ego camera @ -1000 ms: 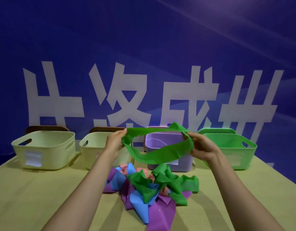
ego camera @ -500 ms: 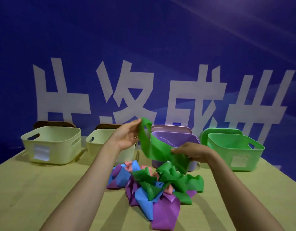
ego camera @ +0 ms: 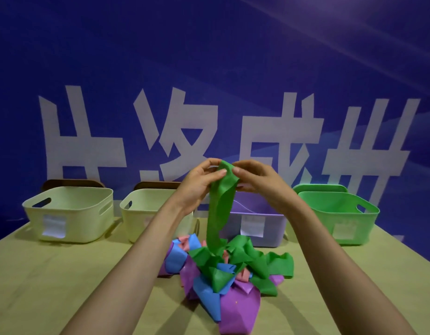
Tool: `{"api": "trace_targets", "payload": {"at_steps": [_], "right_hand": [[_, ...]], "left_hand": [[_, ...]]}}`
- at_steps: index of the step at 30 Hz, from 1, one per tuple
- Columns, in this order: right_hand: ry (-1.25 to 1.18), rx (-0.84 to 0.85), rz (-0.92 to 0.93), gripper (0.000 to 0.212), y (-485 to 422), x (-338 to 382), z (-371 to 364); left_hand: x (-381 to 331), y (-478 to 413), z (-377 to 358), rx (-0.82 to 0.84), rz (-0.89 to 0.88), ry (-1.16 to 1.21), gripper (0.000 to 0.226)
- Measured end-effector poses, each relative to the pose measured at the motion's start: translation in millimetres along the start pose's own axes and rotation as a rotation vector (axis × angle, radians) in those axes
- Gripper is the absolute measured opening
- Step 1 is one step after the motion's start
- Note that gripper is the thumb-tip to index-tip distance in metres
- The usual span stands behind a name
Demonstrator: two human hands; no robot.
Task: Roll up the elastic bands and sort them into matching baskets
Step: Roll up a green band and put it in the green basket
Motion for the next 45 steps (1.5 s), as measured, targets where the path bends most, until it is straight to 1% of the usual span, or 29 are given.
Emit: {"api": "trace_targets", "payload": {"at_steps": [3,5,7,9,11,12,14,16,17,19,20,22,24,30,34,39,41,45], "right_hand": [[0.133,-0.065,0.029,0.025,-4.1,6.7,5.5],[0.123,-0.043,0.033,0.028,-5.4,11.3,2.7],[0.083,-0.043,0.034,0.03,-7.2,16.3,3.0],[0.057,-0.092,0.054,0.017,-11.8,22.1,9.2],[0.053,-0.122,0.079,0.004,-17.5,30.1,11.9],[0.06,-0.124,0.097,0.004,-19.9,34.9,11.3],[0.059,-0.116,0.137,0.006,-22.7,45.4,9.3],[0.069,-0.072,0.146,0.004,-23.1,51.4,5.8],[0.08,-0.04,0.144,0.003,-22.7,52.1,3.7],[0.117,-0.012,0.156,0.006,-20.6,53.0,2.1],[0.138,-0.025,0.165,0.007,-19.6,52.6,3.4],[0.154,-0.064,0.176,0.006,-18.0,50.2,7.3],[0.133,-0.078,0.172,0.004,-16.0,44.7,10.6],[0.172,-0.076,0.144,0.006,-6.3,34.4,15.6],[0.05,-0.119,0.127,0.006,-2.6,31.5,20.8],[-0.062,-0.205,0.139,0.008,-3.1,38.8,28.8],[-0.056,-0.206,0.148,0.009,-3.0,44.9,29.3],[-0.064,-0.179,0.119,0.01,-1.5,37.5,27.9]], "left_hand": [[-4.5,1.6,1.2,-0.006,-0.024,-0.01,0.018],[-9.4,1.9,4.6,-0.025,-0.042,-0.04,0.021],[-16.9,3.6,7.0,-0.036,-0.075,-0.127,0.027],[-24.8,4.9,5.1,-0.031,-0.117,-0.185,0.03],[-28.4,4.0,7.3,-0.088,-0.141,-0.254,0.031],[-26.4,2.8,11.6,-0.144,-0.128,-0.285,0.033],[-13.7,0.9,20.1,-0.227,-0.051,-0.343,0.045],[-1.0,0.7,18.0,-0.197,-0.001,-0.36,0.055],[3.1,1.1,13.3,-0.158,0.003,-0.323,0.056],[7.6,3.1,4.2,-0.098,0.005,-0.182,0.049],[7.9,4.8,-1.6,-0.069,0.007,-0.123,0.04],[10.4,6.9,-12.5,-0.019,0.015,-0.073,0.02],[13.4,8.5,-20.2,0.004,0.024,-0.052,0.014],[21.7,12.3,-37.5,0.071,0.053,-0.031,0.017],[38.5,14.9,-39.2,0.076,0.082,-0.001,0.015],[100.7,34.7,-44.2,0.093,0.2,-0.123,0.01],[129.1,44.2,-44.5,0.099,0.242,-0.176,0.009],[167.8,53.7,-34.5,0.045,0.363,-0.17,0.02]]}}
Point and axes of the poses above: each hand's wrist, its own y-axis away from the middle knuckle, its own z-axis out of the back of the hand, x = y × z, the point moved 10 cm from there along -y, towards the middle knuckle, and after that the axes turned 8 degrees about -y, right-handed, at the moved point
